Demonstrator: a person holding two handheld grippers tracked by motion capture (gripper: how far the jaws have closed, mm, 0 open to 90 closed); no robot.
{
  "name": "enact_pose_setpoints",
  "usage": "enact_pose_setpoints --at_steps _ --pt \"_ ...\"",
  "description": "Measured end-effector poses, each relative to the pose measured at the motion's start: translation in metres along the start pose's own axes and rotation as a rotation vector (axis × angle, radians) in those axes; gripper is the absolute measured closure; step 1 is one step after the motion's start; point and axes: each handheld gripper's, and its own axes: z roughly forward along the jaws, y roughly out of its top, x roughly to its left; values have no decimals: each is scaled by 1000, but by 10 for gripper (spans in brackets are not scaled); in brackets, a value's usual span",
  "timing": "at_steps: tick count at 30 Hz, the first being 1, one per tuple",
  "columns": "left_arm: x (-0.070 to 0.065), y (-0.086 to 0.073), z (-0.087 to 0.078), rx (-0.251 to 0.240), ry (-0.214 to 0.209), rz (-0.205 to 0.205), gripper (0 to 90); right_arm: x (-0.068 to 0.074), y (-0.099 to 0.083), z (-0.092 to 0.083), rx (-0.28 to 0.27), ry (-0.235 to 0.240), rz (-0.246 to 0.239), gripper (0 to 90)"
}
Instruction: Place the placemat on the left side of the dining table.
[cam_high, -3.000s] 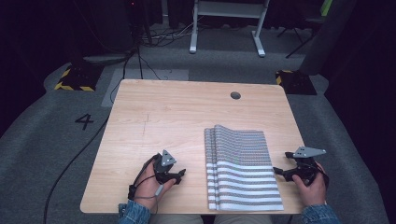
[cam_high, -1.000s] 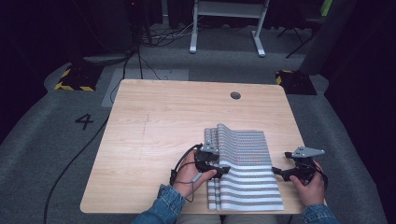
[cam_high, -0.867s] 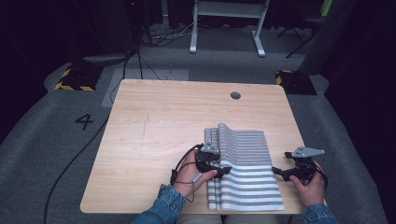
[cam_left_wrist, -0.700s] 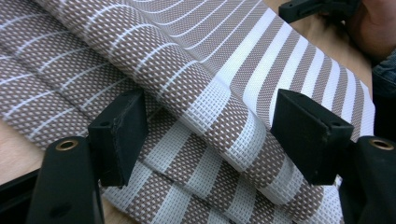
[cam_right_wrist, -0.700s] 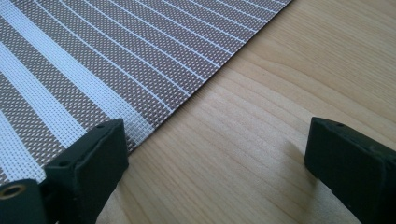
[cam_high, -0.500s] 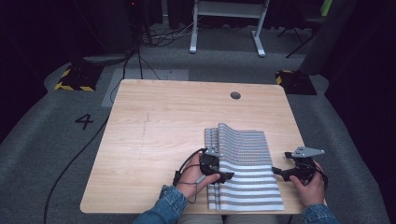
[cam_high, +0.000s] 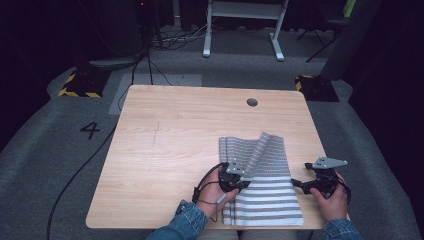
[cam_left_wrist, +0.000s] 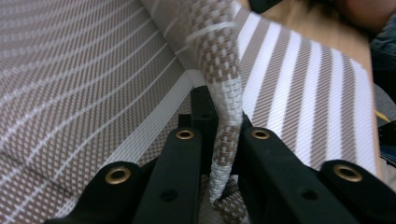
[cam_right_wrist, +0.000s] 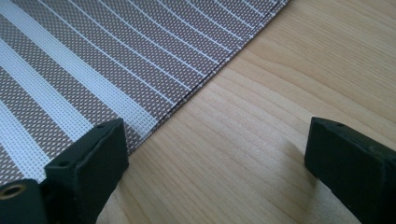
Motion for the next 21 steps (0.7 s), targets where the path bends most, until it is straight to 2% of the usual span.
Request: enact_pose_setpoints --at_steps 1,4,6,7,8,9,10,11,12,13,14,15,16,18,21 --pt "-1 2 -3 -13 8 23 884 0 0 0 0 0 0 63" --pt "-6 9 -18 -56 6 30 885 0 0 0 0 0 0 63" --pt "-6 14 -31 -70 5 50 885 0 0 0 0 0 0 63" --pt "-7 17 -43 -78 15 62 885 0 0 0 -1 -1 -3 63" --pt "-7 17 -43 -78 15 62 885 0 0 0 -1 -1 -3 63" --pt "-6 19 -60 -86 26 92 885 0 0 0 1 -1 1 63" --pt "-6 19 -60 -86 26 92 885 0 0 0 1 -1 0 63" --pt "-6 20 -74 -84 41 121 885 0 0 0 1 -1 0 63" --pt "-6 20 -74 -84 41 121 886 0 0 0 1 -1 0 63" --pt "-6 20 -85 -85 48 149 885 0 0 0 1 -1 0 63" --pt "-6 20 -85 -85 48 149 885 0 0 0 1 -1 0 63" --pt "-6 20 -96 -77 60 194 885 0 0 0 1 -1 1 64" --pt "-6 20 -96 -77 60 194 885 0 0 0 1 -1 1 64" --pt "-6 18 -108 -82 84 209 885 0 0 0 1 -1 0 63" --pt "-7 16 -124 -101 103 207 885 0 0 0 -1 -1 -2 64"
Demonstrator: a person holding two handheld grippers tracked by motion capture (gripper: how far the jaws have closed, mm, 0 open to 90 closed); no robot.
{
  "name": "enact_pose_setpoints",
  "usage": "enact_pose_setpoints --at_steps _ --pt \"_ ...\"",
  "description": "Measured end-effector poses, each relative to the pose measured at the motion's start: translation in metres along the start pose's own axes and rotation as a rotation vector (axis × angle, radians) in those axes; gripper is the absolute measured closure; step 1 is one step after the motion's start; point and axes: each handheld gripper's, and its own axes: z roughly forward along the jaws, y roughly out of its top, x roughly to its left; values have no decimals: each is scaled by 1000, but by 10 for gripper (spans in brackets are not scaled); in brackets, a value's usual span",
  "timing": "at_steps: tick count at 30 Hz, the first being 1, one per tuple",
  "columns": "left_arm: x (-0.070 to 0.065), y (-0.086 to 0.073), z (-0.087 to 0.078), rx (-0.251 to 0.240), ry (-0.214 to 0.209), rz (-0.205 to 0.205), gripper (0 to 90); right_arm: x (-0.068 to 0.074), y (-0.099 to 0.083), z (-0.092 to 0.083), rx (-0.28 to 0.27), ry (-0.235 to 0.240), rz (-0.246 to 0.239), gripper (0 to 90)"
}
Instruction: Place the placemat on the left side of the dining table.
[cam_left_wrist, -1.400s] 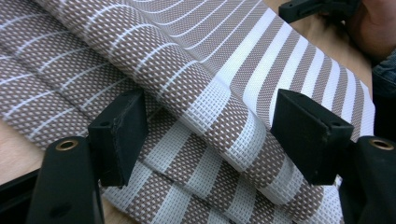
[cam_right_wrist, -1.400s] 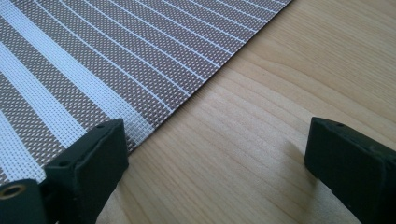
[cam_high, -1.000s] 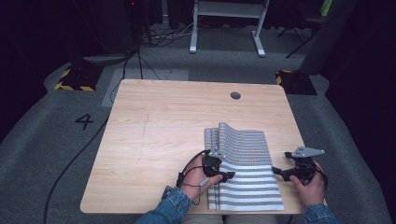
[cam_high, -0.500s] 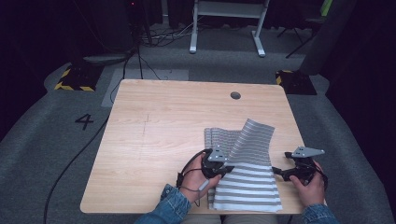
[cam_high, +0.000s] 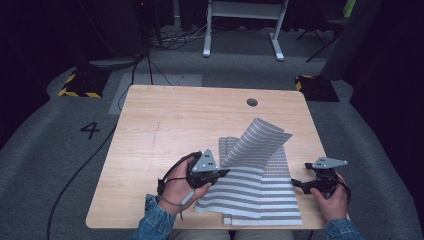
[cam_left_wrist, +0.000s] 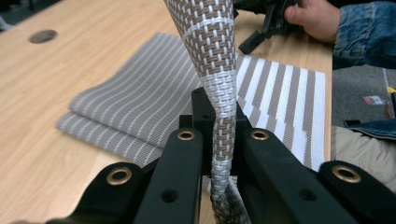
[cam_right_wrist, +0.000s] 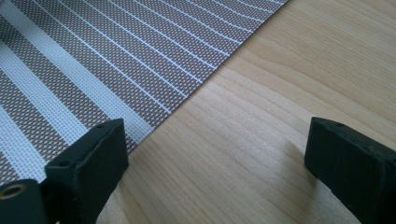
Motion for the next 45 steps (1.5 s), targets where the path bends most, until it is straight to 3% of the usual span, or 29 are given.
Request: enact_pose_setpoints --at_steps 8,9,12,19,25,31,34,35,36,45 --pt "1 0 -48 -36 12 -24 885 0 0 0 0 0 0 63" --pt "1 0 -48 -36 12 -24 885 0 0 0 0 0 0 63" --pt "5 -4 -69 -24 12 -30 885 0 0 0 1 1 2 63" --pt "13 -10 -90 0 42 -22 884 0 0 0 1 1 2 63" --pt "21 -17 -99 27 55 -32 883 0 0 0 1 1 2 63" --pt "38 -28 -102 56 26 -94 882 0 0 0 1 1 2 63" --pt "52 -39 -98 119 18 -128 881 0 0 0 1 1 2 64" --pt "52 -39 -98 119 18 -128 881 0 0 0 1 1 2 64" --pt "59 -45 -94 153 30 -138 880 0 0 0 1 1 3 64" --pt "79 -60 -82 166 29 -190 876 0 0 0 1 1 3 64"
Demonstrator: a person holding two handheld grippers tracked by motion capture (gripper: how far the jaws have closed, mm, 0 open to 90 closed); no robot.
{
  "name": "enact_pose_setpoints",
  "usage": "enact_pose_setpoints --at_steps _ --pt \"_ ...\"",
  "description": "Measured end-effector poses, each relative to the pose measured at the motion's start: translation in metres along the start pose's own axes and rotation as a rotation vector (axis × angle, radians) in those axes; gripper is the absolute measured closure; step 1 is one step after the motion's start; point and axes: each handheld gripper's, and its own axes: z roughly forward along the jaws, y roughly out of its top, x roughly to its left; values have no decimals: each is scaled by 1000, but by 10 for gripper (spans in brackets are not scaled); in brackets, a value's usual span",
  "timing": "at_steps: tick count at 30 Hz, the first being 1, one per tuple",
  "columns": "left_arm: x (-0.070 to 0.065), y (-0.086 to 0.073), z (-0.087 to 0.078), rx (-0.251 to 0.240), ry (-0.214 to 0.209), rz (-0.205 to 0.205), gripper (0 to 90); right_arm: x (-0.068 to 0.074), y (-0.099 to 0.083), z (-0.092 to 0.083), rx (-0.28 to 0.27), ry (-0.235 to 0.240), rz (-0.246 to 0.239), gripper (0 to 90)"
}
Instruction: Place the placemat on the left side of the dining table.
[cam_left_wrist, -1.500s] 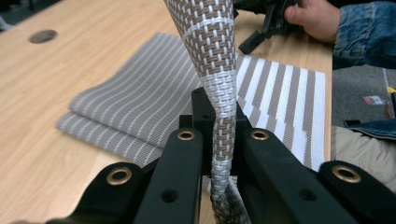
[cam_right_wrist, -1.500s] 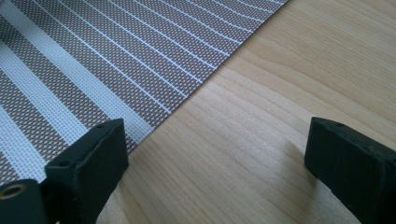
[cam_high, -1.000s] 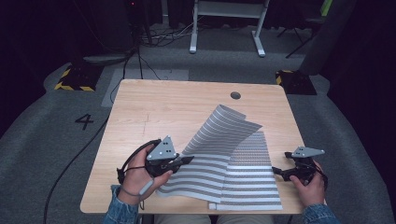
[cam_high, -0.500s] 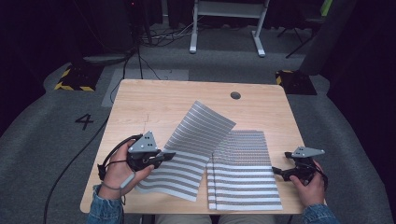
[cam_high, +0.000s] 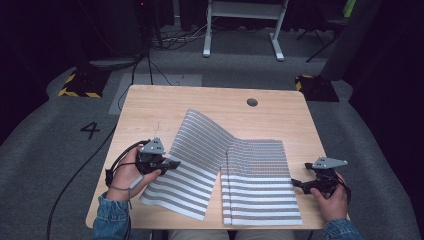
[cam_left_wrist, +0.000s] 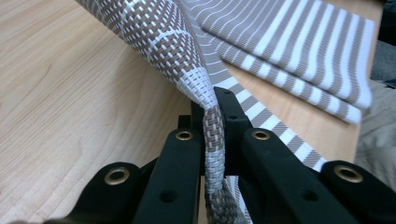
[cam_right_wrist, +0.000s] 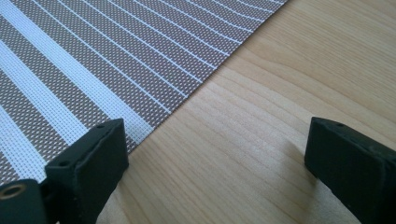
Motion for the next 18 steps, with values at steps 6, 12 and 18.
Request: enact_pose_setpoints --at_steps 6,12,18 --pt "20 -8 9 -12 36 -58 838 0 0 0 0 0 0 64" --pt "34 -13 14 -34 250 -109 478 0 0 0 -1 1 0 64" --pt "41 -19 -8 -84 537 -185 289 0 0 0 -1 0 0 64"
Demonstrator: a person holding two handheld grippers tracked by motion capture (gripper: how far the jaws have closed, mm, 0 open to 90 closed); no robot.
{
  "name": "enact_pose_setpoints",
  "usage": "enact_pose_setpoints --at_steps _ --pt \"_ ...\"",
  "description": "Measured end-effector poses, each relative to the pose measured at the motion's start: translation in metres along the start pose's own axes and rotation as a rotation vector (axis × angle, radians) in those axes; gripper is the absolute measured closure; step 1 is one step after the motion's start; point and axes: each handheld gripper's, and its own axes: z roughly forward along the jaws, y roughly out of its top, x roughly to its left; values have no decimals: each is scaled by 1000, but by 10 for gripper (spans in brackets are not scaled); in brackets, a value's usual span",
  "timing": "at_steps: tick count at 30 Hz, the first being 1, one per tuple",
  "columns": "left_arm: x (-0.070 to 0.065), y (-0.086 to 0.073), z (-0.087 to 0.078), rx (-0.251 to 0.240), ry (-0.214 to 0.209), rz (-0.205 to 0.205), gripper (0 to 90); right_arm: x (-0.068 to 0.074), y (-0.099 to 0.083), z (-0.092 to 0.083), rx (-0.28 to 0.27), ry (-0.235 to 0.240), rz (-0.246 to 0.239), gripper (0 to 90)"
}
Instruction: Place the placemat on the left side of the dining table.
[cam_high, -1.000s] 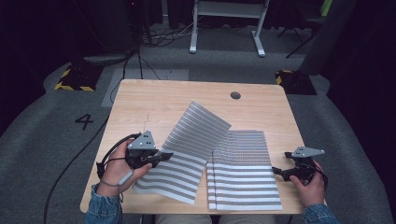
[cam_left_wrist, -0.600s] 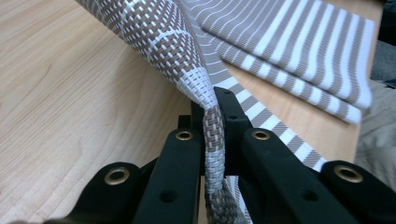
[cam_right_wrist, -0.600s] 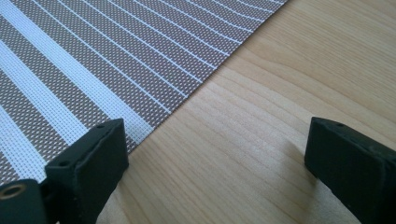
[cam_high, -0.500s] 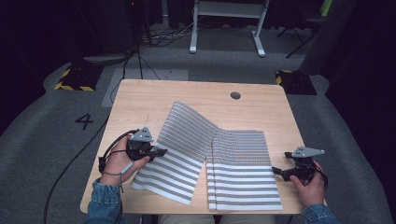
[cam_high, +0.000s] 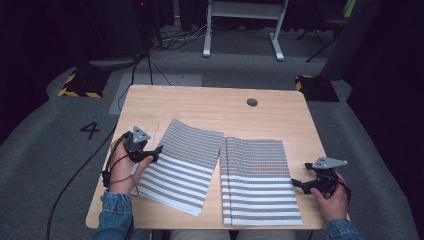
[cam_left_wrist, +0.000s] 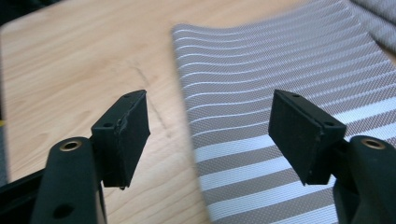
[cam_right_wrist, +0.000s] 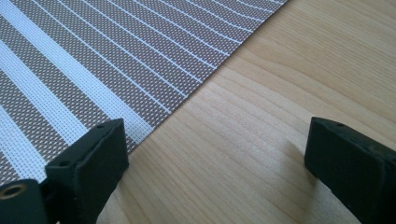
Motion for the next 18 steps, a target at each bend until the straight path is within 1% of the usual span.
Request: enact_pose_setpoints --at_steps 1,2,4,5,6,8,10,12,13,14,17,18 --pt "-1 1 -3 -16 -4 -5 286 0 0 0 0 0 0 64" --pt "-4 3 -6 -30 -13 4 286 0 0 0 0 0 0 64" --pt "-11 6 -10 -56 -58 12 287 0 0 0 0 0 1 64" --pt "-15 7 -11 -64 -80 32 286 0 0 0 0 0 0 64" --pt "-21 8 -12 -77 -112 33 286 0 0 0 0 0 0 64" --pt "-28 10 -14 -82 -156 56 286 0 0 0 0 0 1 64" --pt "-40 10 -14 -75 -195 58 285 0 0 0 0 0 0 64" --pt "-52 10 -14 -68 -226 79 285 0 0 0 1 0 0 64" --pt "-58 9 -14 -60 -250 86 285 0 0 0 0 0 0 64" --pt "-63 9 -14 -58 -283 87 285 0 0 0 1 0 0 64" --pt "-75 6 -14 -42 -335 97 285 0 0 0 1 0 0 64" --pt "-79 5 -13 -30 -343 100 285 0 0 0 0 0 0 64"
